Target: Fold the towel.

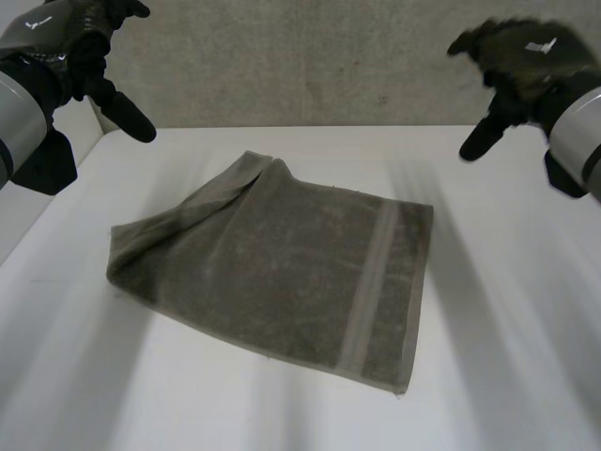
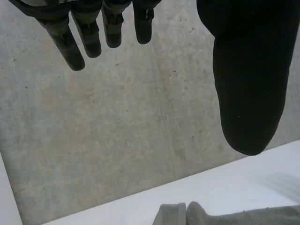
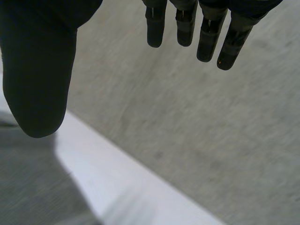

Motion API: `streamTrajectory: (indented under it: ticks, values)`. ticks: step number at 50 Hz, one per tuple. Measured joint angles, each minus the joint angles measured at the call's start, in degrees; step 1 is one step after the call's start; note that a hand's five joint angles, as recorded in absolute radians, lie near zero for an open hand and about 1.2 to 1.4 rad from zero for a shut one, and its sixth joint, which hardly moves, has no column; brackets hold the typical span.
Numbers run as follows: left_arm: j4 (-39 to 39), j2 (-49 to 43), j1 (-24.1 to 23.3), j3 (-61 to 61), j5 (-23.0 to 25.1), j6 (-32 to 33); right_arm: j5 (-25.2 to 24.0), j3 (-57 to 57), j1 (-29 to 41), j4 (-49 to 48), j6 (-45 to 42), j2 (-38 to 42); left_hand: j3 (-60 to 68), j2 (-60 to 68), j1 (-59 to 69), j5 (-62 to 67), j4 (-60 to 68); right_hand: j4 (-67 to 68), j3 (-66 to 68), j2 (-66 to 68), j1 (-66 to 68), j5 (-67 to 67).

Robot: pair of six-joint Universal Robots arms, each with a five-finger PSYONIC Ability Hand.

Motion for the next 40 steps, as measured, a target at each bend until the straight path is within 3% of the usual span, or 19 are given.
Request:
streamTrajectory:
  ticks: [12,18,27,40]
  values:
    - [0.70,-3.41,0.09,-2.49,-0.06,0.17,-2.64,6.51,5.82,7.06,0.03,8.79,0.00,0.00,0.00,0.00,0.00,0.00,-0.16,0.00,0.00,0.00]
    - [4.76,-3.74,0.35,-7.32,-0.06,0.27,-6.08,18.66,8.21,-0.44,-0.23,9.49,0.11,0.12,0.00,0.00,0.02,0.00,-0.16,0.00,0.00,0.00]
    - [13.19,-3.77,1.30,-17.25,-0.07,1.74,-7.36,33.81,11.12,-15.48,-1.49,9.59,0.13,0.14,0.15,0.00,0.12,0.00,-0.16,0.00,0.00,0.00]
    - [16.33,-4.28,3.06,-23.72,-0.12,3.88,-6.29,39.65,11.70,-23.67,-6.24,12.66,0.00,0.01,0.00,0.00,0.00,0.01,-0.02,0.06,0.02,0.04]
